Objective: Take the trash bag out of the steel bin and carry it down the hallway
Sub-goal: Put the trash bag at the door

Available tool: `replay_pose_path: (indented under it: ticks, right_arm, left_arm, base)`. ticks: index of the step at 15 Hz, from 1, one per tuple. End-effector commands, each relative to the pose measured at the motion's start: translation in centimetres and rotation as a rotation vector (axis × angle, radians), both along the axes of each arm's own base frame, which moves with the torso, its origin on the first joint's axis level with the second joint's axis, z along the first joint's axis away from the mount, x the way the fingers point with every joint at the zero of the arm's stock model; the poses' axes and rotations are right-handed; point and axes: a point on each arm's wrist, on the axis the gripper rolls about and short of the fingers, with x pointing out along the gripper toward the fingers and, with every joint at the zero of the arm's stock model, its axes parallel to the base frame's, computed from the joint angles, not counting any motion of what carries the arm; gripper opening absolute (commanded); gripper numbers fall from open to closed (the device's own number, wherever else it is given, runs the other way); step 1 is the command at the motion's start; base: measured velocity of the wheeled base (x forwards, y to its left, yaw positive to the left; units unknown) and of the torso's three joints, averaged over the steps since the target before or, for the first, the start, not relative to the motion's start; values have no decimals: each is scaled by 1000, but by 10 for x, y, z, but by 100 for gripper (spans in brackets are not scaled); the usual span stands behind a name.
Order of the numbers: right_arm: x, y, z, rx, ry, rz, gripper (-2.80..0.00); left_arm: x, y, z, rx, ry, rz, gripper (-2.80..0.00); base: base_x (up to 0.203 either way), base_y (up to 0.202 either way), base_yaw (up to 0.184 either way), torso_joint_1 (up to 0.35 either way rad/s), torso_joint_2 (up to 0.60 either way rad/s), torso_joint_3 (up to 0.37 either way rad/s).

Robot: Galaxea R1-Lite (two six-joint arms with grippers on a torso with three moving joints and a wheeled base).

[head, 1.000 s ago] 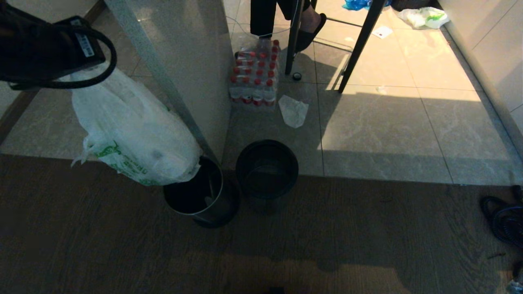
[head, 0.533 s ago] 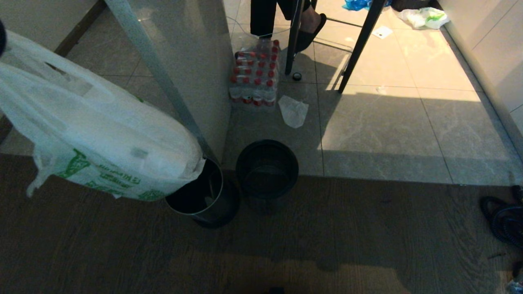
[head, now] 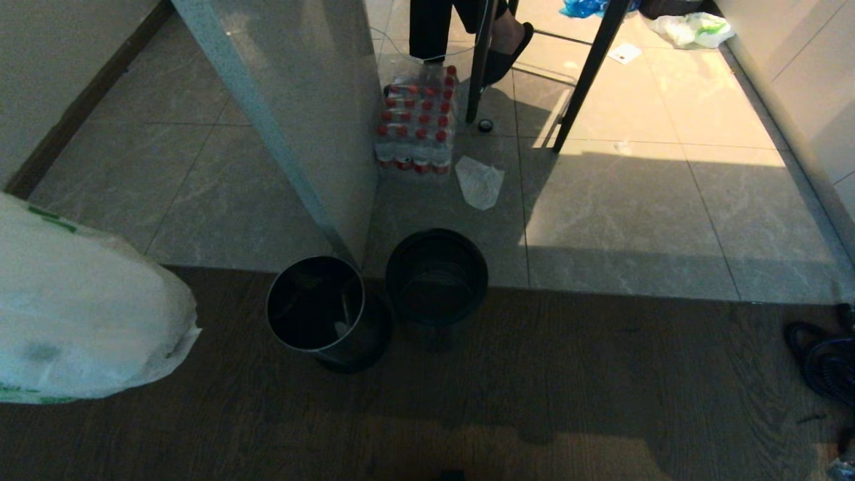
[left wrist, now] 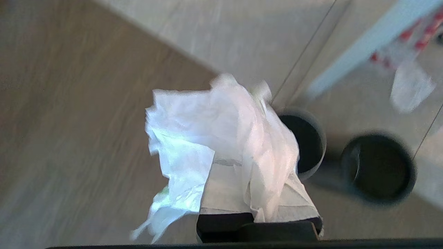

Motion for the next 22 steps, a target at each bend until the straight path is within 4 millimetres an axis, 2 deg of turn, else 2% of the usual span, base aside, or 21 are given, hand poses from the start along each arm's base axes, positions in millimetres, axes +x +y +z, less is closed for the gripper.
replay_pose_path:
  ticks: [1,4,7,8,9,13,14,17,19,22]
  right_arm:
    - [0,0,0,1,-1,1,-280]
    - [0,0,0,1,-1,-1,-280]
    - [0,0,0,1,-1,1,-280]
    - [0,0,0,1,-1,-1,-280]
    - [0,0,0,1,1,0,-280]
    - [0,0,0,1,-1,-1,-280]
    - [0,0,0,1,-1,1,-280]
    - [0,0,0,1,-1,-1,-280]
    - [0,0,0,1,-1,0,-280]
    - [0,0,0,1,-1,-1,-280]
  left_arm:
    - [-48,0,-27,-12,-47,9,-280]
    - [-94,-5,-67,49,-76,-61,-280]
    - [-119,-9,-120,107,-50,-88,-280]
    - [-121,-10,-139,109,-25,-90,-280]
    - [-120,-10,-149,83,-14,-76,-280]
    - [-117,-1,-145,144,-94,-196,-280]
    - [-119,-1,-155,152,-85,-202,-280]
    - [-124,-3,-205,213,-80,-237,-280]
    - [-104,-5,-232,291,-80,-338,-280]
    - [-67,-7,-266,383,-184,-376,-280]
  base:
    - [0,0,0,0,0,0]
    - [0,0,0,0,0,0]
    - [0,0,0,0,0,0]
    - [0,0,0,0,0,0]
    - [0,0,0,0,0,0]
    - [0,0,0,0,0,0]
    - [0,0,0,0,0,0]
    - [0,0,0,0,0,0]
    - [0,0,0,0,0,0]
    - [0,0,0,0,0,0]
